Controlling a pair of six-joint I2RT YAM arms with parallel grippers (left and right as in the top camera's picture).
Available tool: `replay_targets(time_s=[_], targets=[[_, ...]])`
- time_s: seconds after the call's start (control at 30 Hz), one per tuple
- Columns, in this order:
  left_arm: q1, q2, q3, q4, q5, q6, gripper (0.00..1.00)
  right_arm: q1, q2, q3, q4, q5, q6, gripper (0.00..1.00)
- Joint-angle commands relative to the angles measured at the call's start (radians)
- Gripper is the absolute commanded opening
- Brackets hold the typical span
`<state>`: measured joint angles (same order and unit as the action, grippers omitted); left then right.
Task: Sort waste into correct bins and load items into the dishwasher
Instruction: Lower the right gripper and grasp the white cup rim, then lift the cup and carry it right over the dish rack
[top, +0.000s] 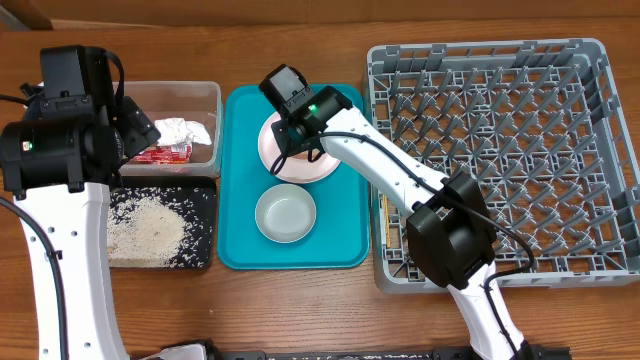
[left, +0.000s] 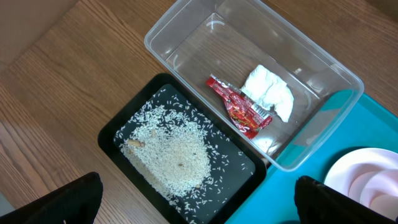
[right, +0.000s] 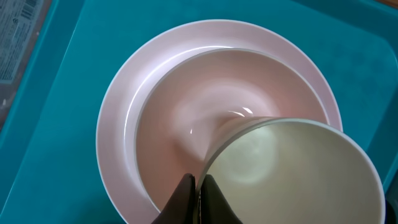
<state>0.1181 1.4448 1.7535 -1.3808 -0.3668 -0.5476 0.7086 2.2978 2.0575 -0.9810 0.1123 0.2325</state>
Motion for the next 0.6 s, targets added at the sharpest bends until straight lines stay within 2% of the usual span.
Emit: replay_targets(time_s=[0.0,0.2,0.47,0.57], targets=[[0.003,-0.003,0.016,0.000,0.001,0.009,1.00,0.003,0.010,0.023,0.002,0.007,-0.002,0.04],[0.003,-0.003,0.016,0.000,0.001,0.009,1.00,0.003,-0.003,0.057,0.011,-0.002,-0.006,0.04],[0.003,-0.003,0.016,0.000,0.001,0.009,1.00,-0.009,-0.142,0.205,-0.074,-0.032,-0.051,0.04],[0.003,-0.003,0.016,0.000,0.001,0.009,1.00,-0.051,-0.205,0.247,-0.097,-0.136,-0.063,0.04]])
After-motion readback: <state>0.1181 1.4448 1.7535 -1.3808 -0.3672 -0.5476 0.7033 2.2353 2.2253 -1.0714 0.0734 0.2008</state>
